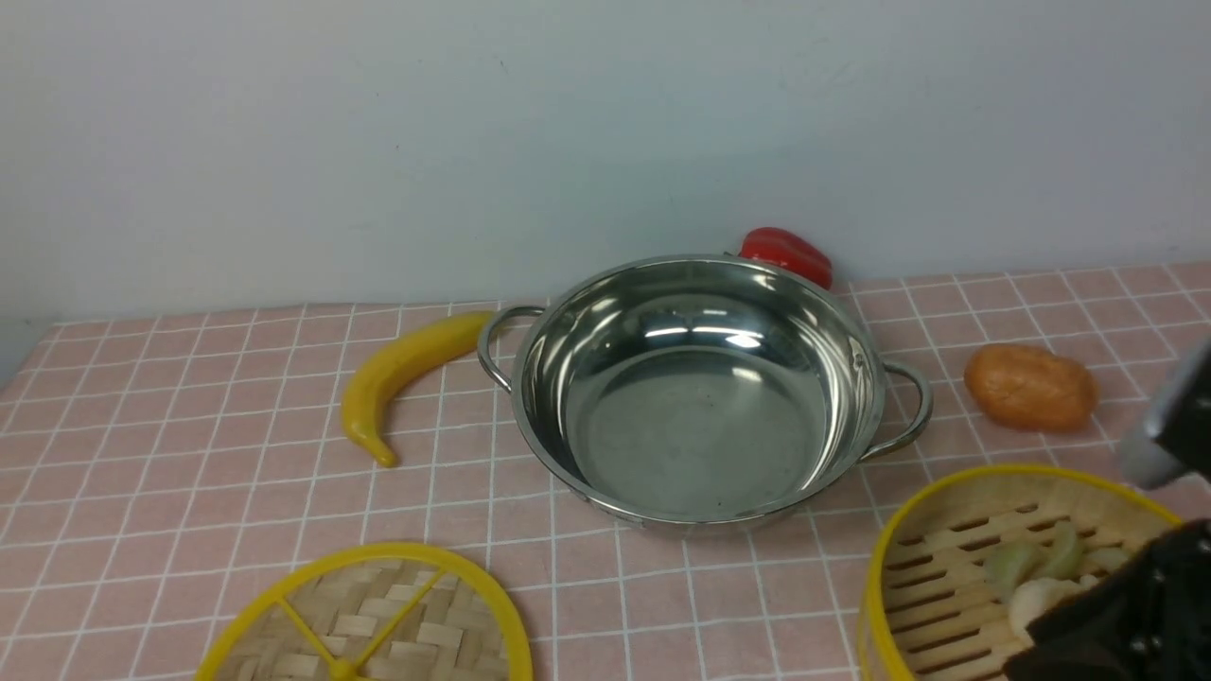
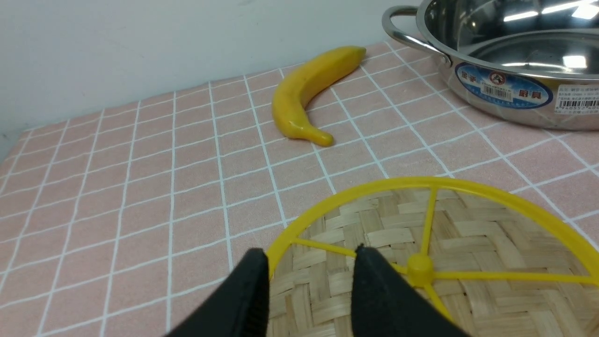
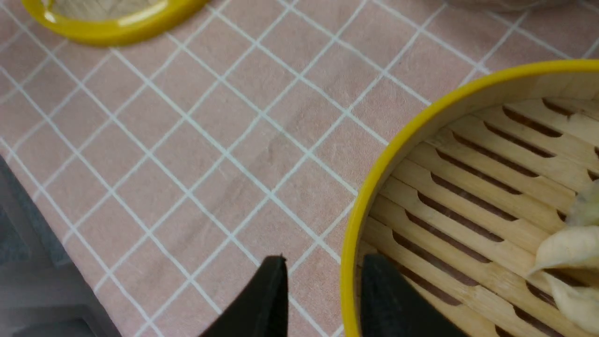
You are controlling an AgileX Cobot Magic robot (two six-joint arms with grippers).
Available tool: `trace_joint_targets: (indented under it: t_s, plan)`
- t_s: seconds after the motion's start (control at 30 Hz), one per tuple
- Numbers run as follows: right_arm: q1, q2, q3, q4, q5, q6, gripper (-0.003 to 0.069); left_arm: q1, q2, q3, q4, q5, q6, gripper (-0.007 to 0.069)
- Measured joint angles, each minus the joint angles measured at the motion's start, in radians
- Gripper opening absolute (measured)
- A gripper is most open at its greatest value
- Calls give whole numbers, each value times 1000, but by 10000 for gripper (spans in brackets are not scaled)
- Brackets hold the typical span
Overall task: Place the steamer in the pot on the pink tablecloth, and put the lid on the steamer.
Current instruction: 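Reach for and grasp the rim of the bamboo steamer holding the buns with the right gripper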
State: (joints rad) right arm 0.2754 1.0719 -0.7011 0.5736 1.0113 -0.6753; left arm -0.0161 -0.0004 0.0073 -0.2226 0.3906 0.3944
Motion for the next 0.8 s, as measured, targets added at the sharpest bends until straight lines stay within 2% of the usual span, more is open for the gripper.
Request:
trace_joint_targets:
  t_s: [0.1,0.13,0.27,0.33,0.37,0.43,0.53,0.8]
  plan:
    - [83,129,-99,-103,12,94,240,0,0,0,0,0,0,243]
    - [88,136,-105,-103,13,101,240,0,0,0,0,0,0,243]
    - [201,289,-210,-263,35,350,240,0,0,0,0,0,0,243]
    - [211,313,-218,-291,35,418,240,0,0,0,0,0,0,243]
    - [217,346,-222,-328,35,508,240,0,0,0,0,0,0,243]
    - [220,386,-224,-354,38,601,240,0,0,0,0,0,0,243]
    - [221,428,-224,-350,41,645,240,0,0,0,0,0,0,243]
    - [221,437,-226,-257,13,658,240,0,0,0,0,0,0,243]
